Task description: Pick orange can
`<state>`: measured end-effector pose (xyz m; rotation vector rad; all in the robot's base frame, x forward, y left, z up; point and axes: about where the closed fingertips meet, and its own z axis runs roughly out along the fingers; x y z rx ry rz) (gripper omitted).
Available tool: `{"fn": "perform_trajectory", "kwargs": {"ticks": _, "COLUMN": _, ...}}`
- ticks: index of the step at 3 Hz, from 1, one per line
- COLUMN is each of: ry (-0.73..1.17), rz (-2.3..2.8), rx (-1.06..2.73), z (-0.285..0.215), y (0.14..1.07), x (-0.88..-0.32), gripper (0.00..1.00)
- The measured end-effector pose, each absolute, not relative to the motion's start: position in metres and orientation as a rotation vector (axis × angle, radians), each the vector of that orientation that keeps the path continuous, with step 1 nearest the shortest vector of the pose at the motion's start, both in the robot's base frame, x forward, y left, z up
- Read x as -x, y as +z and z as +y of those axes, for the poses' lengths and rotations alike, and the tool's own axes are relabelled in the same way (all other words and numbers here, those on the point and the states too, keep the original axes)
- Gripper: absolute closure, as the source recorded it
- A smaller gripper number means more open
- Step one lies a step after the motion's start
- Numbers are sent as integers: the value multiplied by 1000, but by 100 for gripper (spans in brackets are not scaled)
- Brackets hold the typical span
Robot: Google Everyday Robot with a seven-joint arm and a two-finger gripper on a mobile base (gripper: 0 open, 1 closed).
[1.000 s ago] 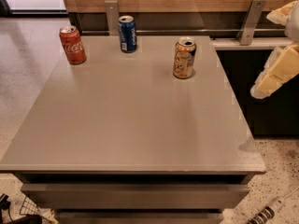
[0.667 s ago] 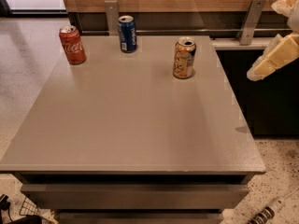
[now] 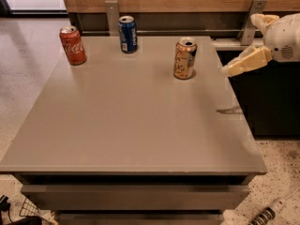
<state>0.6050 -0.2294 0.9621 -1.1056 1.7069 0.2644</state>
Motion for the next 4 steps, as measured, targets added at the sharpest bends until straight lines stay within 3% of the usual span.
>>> {"fn": "perform_trajectory", "kwargs": {"ticks": 2, "ry": 439, "rz": 1602, "rx": 957, "z": -211, "y": 931, "x": -621, "gripper": 0}}
{"fn": "perform_trajectory", "kwargs": {"ticks": 4, "ry": 455, "rz": 1598, "rx": 949, "z": -208, "y": 929, "x": -623, "gripper": 0}}
